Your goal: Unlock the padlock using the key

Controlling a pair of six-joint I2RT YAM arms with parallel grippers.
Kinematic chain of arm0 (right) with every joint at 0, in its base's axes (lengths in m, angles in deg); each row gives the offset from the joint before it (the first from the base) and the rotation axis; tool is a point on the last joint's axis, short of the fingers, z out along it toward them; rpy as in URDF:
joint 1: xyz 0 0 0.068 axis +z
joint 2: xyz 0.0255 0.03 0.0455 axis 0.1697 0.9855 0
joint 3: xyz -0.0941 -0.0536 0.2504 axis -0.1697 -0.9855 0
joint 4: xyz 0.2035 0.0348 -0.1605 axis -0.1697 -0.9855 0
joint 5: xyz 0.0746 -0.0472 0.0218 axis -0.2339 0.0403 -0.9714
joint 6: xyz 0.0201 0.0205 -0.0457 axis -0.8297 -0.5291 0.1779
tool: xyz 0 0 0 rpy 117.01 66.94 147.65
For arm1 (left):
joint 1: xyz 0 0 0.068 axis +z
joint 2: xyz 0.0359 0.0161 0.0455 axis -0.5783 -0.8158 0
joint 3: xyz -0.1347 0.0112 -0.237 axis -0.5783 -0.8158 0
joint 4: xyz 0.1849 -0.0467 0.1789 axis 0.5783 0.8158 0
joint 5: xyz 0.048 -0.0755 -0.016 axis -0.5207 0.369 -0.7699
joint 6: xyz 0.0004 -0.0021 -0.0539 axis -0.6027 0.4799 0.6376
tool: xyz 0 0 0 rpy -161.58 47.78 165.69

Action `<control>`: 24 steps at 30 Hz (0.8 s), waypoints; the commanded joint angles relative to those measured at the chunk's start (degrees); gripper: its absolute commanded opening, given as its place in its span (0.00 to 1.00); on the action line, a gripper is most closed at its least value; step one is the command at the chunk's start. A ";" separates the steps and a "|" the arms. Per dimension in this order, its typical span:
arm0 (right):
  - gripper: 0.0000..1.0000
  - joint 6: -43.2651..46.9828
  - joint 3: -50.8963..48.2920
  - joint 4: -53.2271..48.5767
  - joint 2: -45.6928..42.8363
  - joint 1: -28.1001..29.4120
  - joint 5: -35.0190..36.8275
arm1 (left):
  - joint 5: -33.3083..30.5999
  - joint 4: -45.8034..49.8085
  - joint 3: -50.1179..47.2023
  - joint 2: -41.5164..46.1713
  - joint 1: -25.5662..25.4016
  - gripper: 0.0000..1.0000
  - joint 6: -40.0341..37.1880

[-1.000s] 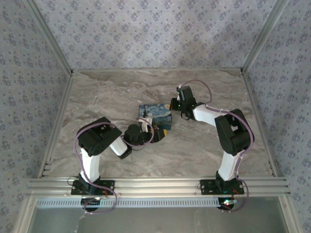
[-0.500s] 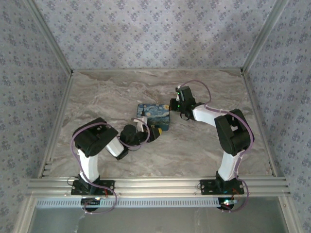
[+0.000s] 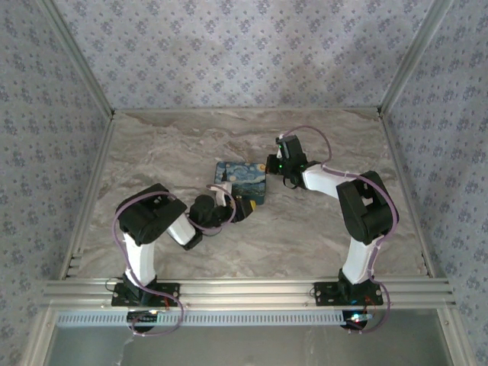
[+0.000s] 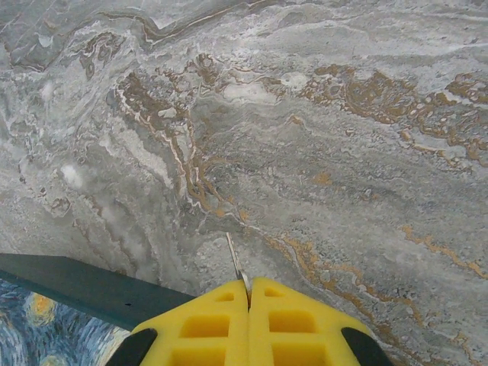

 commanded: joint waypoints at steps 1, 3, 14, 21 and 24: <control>0.00 0.20 0.14 -2.84 1.80 0.88 -0.93 | 1.65 -3.23 3.33 -1.38 -0.99 0.66 0.06; 0.00 0.19 0.38 -2.99 1.91 0.85 -0.93 | 2.11 -3.23 3.97 -1.39 -1.33 0.67 -0.05; 0.00 0.32 0.14 -2.96 1.84 0.85 -0.88 | 0.70 -3.34 2.85 -0.86 -1.31 0.63 -0.27; 0.00 0.26 -0.12 -2.84 1.69 0.68 -0.91 | 0.83 -3.32 -0.13 0.52 0.20 0.54 0.31; 0.00 0.11 -0.21 -2.51 1.69 0.72 -0.93 | 0.72 -3.35 -0.73 0.15 0.75 0.51 1.06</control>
